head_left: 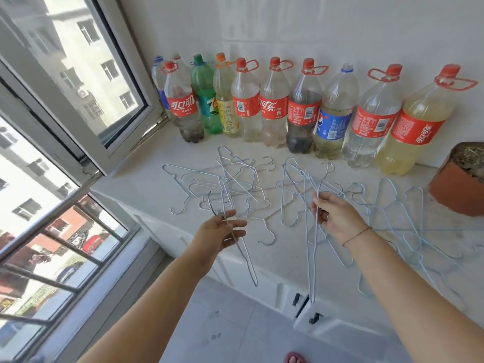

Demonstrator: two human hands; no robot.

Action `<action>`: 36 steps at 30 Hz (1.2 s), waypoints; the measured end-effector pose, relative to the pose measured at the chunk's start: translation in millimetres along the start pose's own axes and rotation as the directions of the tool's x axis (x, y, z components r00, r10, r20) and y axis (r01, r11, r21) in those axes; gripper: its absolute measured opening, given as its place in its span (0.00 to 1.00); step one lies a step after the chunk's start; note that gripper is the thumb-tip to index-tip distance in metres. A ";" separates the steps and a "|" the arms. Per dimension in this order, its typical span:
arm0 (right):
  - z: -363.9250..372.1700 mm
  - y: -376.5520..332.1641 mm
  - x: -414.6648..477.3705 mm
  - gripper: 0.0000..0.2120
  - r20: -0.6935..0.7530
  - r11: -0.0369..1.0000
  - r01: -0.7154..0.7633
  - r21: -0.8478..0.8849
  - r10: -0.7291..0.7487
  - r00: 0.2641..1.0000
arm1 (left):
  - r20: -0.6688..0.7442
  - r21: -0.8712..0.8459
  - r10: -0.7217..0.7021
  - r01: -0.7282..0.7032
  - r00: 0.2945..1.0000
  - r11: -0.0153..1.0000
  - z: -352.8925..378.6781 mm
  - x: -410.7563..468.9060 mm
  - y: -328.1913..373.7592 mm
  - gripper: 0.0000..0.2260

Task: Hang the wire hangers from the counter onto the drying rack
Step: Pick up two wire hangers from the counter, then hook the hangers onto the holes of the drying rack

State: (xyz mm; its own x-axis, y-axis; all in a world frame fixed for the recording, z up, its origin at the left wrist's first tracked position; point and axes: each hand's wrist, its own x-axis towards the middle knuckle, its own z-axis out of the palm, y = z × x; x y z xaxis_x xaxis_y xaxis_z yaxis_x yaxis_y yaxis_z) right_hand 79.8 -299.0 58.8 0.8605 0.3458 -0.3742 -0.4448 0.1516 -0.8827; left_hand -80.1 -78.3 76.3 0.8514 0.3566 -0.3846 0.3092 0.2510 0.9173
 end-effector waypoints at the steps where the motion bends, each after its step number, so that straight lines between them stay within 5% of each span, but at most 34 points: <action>1: 9.8 -1.7 -8.0 0.05 0.029 1.000 0.010 -0.005 -0.010 1.000 | -0.010 -0.006 0.021 -0.021 1.000 1.000 -7.1 -8.5 1.4 0.12; 11: 131.7 21.1 -120.7 0.09 0.303 1.000 0.006 -0.015 -0.001 0.953 | -0.230 0.002 0.127 -0.130 0.965 0.992 -102.8 -149.4 3.8 0.06; 18: 218.5 50.3 -216.2 0.08 0.515 0.998 -0.059 -0.037 0.069 0.855 | -0.434 -0.011 0.169 -0.193 0.885 0.981 -162.8 -266.4 -6.5 0.06; 30: 317.8 77.1 -371.7 0.09 0.835 0.969 -0.140 -0.202 0.246 0.493 | -0.722 -0.035 0.212 -0.341 0.659 0.939 -210.6 -457.5 -8.7 0.10; 36: 346.0 85.1 -442.2 0.10 0.912 0.953 -0.118 -0.280 0.302 0.278 | -0.853 -0.002 0.193 -0.373 0.485 0.928 -201.6 -557.5 -13.7 0.08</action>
State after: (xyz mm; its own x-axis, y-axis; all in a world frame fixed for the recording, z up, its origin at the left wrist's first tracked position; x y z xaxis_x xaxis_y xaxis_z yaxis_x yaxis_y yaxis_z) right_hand -424.5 -118.6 247.5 -0.1219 0.9863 -0.1113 -0.4557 -0.1553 -0.8765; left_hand -644.3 -99.0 257.3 0.1115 0.9889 -0.0979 -0.0312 0.1019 0.9943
